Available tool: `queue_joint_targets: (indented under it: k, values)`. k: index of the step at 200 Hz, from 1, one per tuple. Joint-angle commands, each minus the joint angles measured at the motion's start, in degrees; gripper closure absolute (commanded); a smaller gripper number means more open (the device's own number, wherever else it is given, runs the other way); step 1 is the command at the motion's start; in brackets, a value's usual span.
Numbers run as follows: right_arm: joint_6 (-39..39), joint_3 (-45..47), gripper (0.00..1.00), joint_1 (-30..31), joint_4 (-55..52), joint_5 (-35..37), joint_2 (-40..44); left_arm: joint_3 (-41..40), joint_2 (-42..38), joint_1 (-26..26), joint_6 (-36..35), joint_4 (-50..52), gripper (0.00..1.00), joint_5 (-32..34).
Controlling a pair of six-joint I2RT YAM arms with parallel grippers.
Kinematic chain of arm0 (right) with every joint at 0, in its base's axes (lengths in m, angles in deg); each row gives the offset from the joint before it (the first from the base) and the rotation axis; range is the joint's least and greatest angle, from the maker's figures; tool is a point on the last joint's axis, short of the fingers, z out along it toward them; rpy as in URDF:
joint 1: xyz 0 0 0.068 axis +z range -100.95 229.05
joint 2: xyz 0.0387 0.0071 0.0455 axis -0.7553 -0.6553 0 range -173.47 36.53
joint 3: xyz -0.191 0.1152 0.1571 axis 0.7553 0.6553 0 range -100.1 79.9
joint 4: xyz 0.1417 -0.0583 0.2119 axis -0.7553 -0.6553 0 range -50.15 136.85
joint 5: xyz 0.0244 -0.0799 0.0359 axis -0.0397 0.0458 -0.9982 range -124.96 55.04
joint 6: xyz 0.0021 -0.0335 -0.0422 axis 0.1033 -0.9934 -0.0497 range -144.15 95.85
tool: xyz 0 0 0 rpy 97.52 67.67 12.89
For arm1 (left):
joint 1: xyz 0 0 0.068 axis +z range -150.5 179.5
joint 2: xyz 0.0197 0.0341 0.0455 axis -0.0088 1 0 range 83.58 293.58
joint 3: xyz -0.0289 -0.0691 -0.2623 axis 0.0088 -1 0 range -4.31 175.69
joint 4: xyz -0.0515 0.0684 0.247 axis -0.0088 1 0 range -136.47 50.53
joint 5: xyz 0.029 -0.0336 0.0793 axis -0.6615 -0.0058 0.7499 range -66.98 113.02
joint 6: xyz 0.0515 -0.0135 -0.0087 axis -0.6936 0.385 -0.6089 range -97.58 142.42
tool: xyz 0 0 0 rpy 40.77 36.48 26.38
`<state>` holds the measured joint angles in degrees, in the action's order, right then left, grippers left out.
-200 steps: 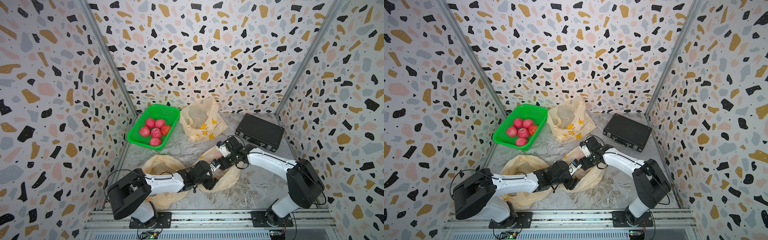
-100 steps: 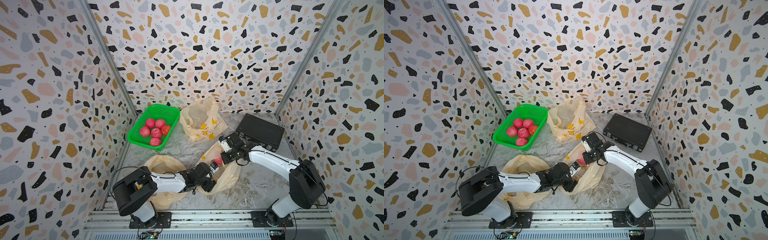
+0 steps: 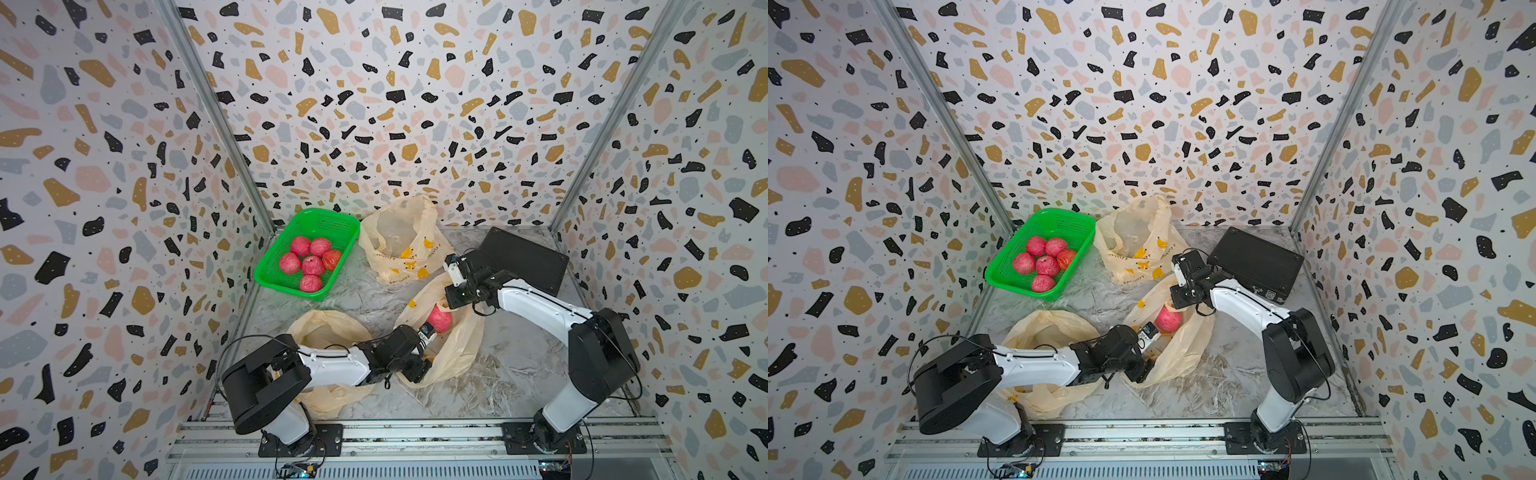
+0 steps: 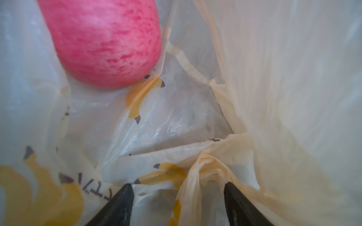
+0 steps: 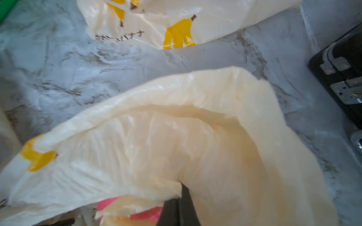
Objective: Untie the knot of a plastic bag & take out the apple
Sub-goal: Adjust the plastic bag at the center of the board.
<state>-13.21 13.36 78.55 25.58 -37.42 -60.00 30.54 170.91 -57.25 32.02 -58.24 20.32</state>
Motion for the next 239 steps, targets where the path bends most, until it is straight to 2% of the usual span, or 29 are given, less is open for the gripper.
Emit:
queue_joint_targets:
  k: [1, 40, 95, 113, 143, 168, 203, 239]
  values:
    - [0.2, 1.8, 1.00, -2.0, 4.0, 2.7, -0.3, -0.5, -1.8, -0.3, -0.6, 0.2, 0.26, 0.7]
    - [1.2, 2.4, 1.00, -2.1, 4.5, 1.2, -4.3, -0.1, -3.4, -0.3, -0.4, 0.8, 0.25, 1.7]
    - [3.9, 4.3, 1.00, -2.0, 5.0, -3.0, -6.8, 1.5, -8.8, 0.8, 3.0, -1.4, 0.00, 4.5]
    - [4.9, 4.7, 1.00, -2.0, 5.9, -4.8, -6.3, 1.7, -9.0, 2.3, 5.3, -3.5, 0.01, 4.8]
    - [5.4, 5.2, 1.00, -1.9, 6.0, -7.6, -4.0, 6.2, -3.1, 2.7, 2.8, -3.6, 0.01, 6.3]
    - [5.4, 6.8, 1.00, -1.7, 6.2, -9.0, -1.8, 9.1, 1.6, 2.9, -0.4, -5.1, 0.00, 10.6]
    - [5.1, 7.9, 1.00, -1.7, 6.0, -9.6, -1.0, 13.0, 7.3, 3.2, -3.9, -8.2, 0.01, 9.3]
    - [5.0, 8.0, 1.00, -1.7, 6.0, -10.3, -0.3, 15.8, 11.9, 3.2, -5.0, -8.6, 0.01, 11.9]
